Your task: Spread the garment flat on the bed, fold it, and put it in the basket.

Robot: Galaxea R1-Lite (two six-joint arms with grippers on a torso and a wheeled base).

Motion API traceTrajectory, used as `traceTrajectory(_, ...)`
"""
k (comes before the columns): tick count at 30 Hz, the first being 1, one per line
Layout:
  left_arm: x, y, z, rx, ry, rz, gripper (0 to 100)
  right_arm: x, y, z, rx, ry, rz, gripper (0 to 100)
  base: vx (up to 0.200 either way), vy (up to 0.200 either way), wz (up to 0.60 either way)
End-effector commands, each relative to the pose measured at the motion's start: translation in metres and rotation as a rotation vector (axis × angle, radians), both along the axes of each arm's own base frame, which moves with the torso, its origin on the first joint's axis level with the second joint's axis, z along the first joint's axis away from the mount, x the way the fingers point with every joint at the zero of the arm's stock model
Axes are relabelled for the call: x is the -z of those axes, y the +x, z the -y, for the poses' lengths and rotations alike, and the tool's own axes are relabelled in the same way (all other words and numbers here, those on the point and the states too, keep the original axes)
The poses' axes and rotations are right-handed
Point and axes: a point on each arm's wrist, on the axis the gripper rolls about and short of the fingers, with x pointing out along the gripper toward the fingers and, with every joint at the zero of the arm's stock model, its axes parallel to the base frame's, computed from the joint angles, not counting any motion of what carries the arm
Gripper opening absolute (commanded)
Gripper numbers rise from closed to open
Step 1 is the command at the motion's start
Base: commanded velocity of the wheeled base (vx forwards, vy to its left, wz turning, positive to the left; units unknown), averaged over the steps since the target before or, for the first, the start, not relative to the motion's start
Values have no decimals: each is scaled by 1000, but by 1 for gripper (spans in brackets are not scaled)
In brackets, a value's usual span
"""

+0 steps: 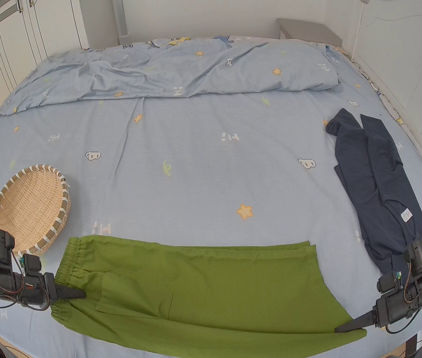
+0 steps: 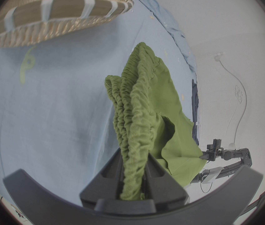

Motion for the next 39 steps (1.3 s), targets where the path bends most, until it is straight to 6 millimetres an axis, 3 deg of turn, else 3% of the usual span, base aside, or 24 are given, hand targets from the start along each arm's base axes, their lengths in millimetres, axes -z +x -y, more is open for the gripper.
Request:
traceTrajectory(1,12,-16,0,-1,-1,-54,0,2,-23,0,-10,1,52,0,0,0,0)
traceTrajectory(8,13,-15,-1,0,-2,-58,0,7,-20,0,-15,-1,20,0,0,0,0)
traceTrajectory(9,13,-15,-1,0,-1,-56,0,8,-19,0,-14,-1,18,100,0,0,0)
traceTrajectory(19,9,-17,-1,-4,10,-37,0,4,-15,3,12,0,47,100,0,0,0)
traceTrajectory(23,-11,-20,0,-14,45,54,0,-16,-3,9,70,3,168,100,0,0,0)
traceTrajectory(29,-65,-23,0,-27,92,145,0,-84,20,10,152,10,363,100,0,0,0)
traceTrajectory(31,-72,-24,-2,-35,97,147,0,-93,23,10,158,15,381,100,0,0,0)
traceTrajectory(32,-83,-24,-7,-56,106,153,0,-111,30,9,163,28,421,100,0,0,0)
traceTrajectory(33,-83,-24,-7,-56,106,153,0,-111,30,9,163,28,421,100,0,0,0)
traceTrajectory(34,-89,-25,-13,-59,134,167,0,-129,36,5,156,40,452,100,0,0,0)
traceTrajectory(36,-90,-27,-19,-66,167,179,0,-141,40,3,158,46,467,100,0,0,0)
traceTrajectory(39,-90,-30,-31,-79,208,184,0,-150,44,0,157,53,476,100,0,0,0)
